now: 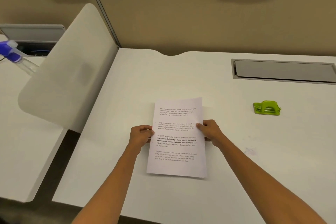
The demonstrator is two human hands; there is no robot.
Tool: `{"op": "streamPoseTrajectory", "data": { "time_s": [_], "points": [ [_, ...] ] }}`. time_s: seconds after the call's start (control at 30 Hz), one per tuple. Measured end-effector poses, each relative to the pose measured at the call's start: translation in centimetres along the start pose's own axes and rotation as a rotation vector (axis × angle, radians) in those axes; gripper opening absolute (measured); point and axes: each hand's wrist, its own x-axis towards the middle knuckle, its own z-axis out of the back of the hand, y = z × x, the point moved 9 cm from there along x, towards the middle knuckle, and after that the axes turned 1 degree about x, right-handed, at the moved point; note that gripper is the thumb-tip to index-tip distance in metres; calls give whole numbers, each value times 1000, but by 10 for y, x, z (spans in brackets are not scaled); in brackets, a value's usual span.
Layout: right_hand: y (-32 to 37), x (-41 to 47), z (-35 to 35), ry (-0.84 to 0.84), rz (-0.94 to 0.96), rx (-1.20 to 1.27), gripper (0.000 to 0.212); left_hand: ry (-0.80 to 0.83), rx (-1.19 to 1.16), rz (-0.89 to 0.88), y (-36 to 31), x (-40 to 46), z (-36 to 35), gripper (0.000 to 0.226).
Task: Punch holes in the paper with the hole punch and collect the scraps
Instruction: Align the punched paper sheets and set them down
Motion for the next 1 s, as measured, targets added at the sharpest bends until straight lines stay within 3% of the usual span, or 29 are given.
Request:
{"op": "streamPoseTrajectory", "data": {
  "time_s": [0.8,1.0],
  "points": [
    [-14,5,-13,-28,-25,-16,13,17,102,-57,21,14,7,23],
    [-18,4,-12,-40,-46,11,20,-12,119,-85,20,14,6,15]
  ]
}}
